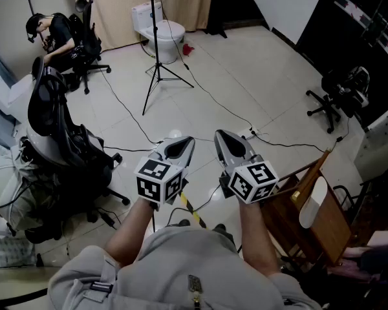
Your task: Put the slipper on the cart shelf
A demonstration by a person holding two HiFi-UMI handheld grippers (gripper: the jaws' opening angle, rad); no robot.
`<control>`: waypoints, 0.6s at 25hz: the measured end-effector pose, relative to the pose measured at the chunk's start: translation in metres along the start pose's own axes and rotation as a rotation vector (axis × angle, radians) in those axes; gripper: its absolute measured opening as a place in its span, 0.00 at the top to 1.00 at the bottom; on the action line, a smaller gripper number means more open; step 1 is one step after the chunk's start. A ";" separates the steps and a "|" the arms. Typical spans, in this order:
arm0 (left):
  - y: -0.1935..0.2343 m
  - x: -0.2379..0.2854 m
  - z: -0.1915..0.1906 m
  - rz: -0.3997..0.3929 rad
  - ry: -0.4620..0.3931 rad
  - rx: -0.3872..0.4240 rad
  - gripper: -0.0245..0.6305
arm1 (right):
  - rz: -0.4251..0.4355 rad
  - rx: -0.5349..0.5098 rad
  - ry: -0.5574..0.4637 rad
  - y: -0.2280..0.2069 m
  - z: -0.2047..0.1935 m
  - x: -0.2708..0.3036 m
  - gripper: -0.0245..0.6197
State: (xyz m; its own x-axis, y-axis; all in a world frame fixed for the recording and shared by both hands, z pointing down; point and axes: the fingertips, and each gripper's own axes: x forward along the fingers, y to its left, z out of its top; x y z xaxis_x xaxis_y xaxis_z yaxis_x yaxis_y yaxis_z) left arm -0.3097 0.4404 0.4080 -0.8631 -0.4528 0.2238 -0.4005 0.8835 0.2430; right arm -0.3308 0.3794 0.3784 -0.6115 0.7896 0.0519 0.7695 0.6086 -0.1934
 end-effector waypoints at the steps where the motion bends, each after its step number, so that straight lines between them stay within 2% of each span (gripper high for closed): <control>1: -0.002 0.003 0.001 -0.010 0.003 0.004 0.95 | -0.009 -0.001 0.000 -0.003 0.000 -0.001 0.96; 6: -0.019 0.025 0.000 -0.085 0.019 0.026 0.95 | -0.084 -0.002 -0.003 -0.026 0.002 -0.015 0.96; 15: -0.098 0.076 -0.017 -0.324 0.086 0.059 0.95 | -0.340 0.018 -0.016 -0.084 -0.001 -0.098 0.96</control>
State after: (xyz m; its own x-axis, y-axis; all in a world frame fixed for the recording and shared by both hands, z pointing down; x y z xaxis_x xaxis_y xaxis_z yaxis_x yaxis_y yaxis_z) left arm -0.3310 0.3176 0.4177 -0.6598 -0.7173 0.2237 -0.6689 0.6964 0.2601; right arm -0.3352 0.2509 0.3902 -0.8352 0.5406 0.1007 0.5181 0.8350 -0.1854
